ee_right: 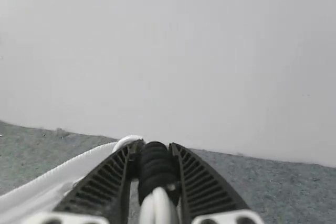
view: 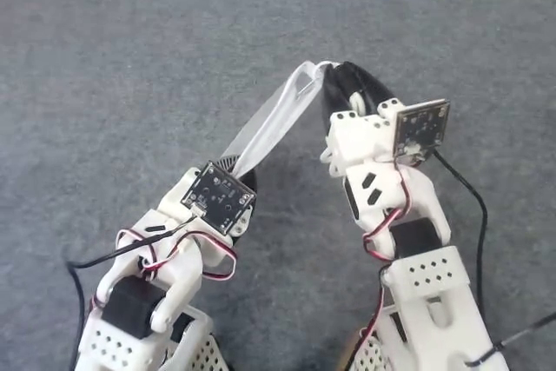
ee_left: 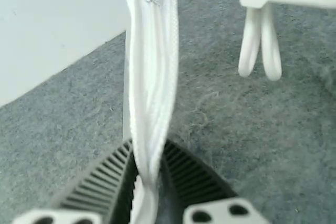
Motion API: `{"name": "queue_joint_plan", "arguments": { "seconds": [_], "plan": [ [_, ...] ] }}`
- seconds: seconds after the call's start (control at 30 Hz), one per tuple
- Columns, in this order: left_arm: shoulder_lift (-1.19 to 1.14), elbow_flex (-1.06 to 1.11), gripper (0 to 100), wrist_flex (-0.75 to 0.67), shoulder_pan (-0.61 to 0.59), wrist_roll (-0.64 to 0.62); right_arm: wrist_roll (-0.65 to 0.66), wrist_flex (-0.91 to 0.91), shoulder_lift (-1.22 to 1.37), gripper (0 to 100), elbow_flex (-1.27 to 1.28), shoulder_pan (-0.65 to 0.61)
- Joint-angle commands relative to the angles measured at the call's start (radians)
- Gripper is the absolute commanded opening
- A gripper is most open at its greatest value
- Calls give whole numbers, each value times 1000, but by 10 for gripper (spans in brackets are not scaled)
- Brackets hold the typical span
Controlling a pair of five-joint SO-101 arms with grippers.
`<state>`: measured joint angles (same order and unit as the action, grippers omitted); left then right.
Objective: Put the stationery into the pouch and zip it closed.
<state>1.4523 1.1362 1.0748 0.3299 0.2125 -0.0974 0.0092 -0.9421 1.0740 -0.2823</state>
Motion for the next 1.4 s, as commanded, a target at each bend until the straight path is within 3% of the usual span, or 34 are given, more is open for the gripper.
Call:
{"name": "queue_joint_plan", "arguments": {
  "seconds": [0.0,0.47,1.37],
  "plan": [
    [9,-22,9,34,-2,8,-37,-31,30,6,-101,94],
    [9,-10,9,34,-2,8,-153,-31,375,6,-275,239],
    [11,-15,9,48,-2,8,-167,-2,390,6,-261,246]
  ]
}}
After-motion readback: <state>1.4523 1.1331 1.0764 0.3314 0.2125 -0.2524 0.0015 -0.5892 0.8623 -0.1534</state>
